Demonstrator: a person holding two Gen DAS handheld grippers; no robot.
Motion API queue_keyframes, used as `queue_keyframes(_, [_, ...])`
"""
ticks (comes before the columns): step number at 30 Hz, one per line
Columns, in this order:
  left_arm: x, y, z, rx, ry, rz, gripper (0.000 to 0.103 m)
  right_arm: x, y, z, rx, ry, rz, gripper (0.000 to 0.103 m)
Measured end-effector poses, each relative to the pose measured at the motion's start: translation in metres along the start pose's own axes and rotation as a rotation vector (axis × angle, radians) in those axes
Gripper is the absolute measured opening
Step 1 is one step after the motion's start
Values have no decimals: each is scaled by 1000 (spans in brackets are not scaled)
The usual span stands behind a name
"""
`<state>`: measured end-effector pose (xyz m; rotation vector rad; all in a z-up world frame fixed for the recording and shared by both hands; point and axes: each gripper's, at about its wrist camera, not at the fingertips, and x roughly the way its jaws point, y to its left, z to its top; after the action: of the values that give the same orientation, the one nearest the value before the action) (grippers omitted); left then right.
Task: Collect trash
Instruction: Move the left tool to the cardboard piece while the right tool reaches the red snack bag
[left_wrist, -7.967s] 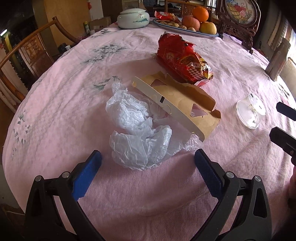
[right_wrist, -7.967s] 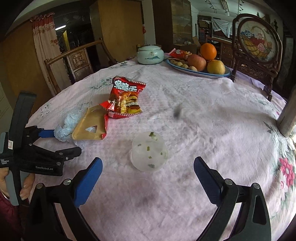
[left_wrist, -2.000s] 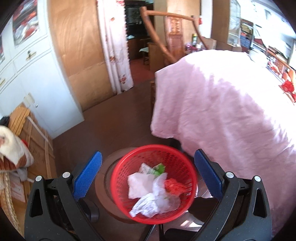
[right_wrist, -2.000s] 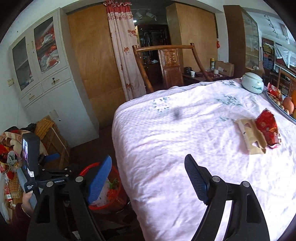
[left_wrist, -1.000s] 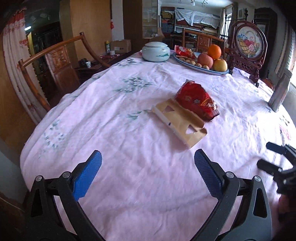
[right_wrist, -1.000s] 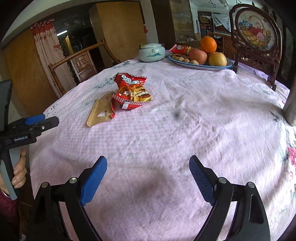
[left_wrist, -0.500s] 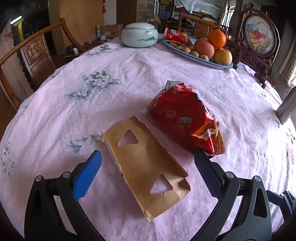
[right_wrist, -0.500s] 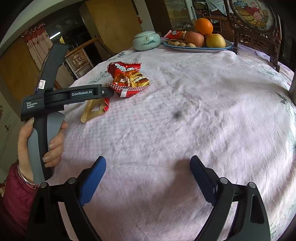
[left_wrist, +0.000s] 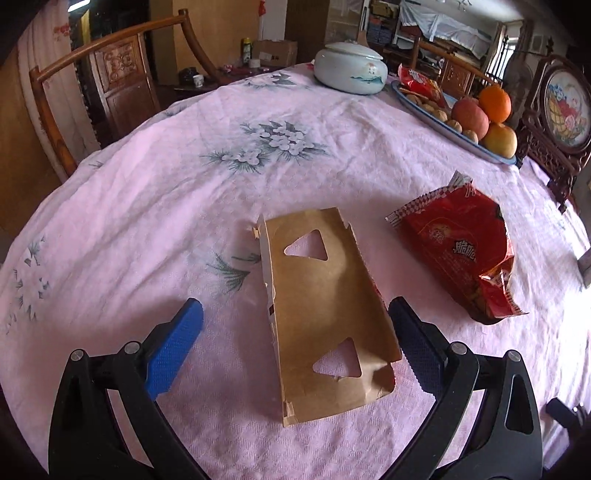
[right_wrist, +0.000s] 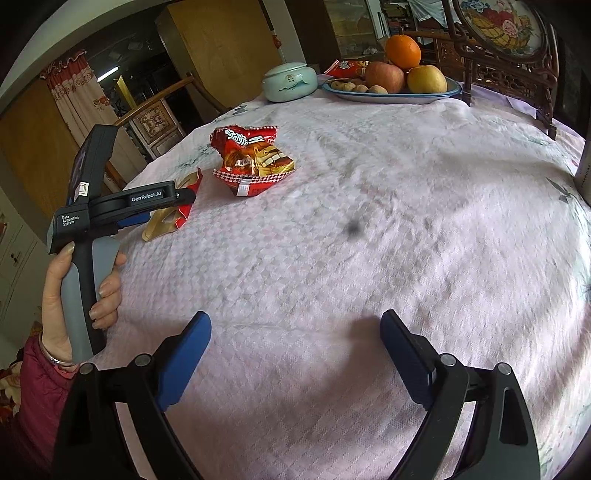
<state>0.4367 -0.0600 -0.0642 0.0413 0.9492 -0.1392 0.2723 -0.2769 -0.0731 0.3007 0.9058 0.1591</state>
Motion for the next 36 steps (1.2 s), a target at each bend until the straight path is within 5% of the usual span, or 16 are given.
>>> queue_keyframes(3, [1,-14,-2,68,-4,71,96,0,-1,0,4,-1,-2,91])
queue_keyframes(17, [7,13,9,68,22,-23,97,-6,-24,8,73,-71,-104,91])
queue_keyframes(23, [11,18,13,80,22,10,97,-7,-22,13,61,-97,-137,91])
queue_keyframes(29, [11,18,13,79,18,17,97,9,9,56,-79,-150,-182,91])
queue_keyframes(36, [12,17,13,80,17,20,98,60,45,111,-89,-129,-94,91])
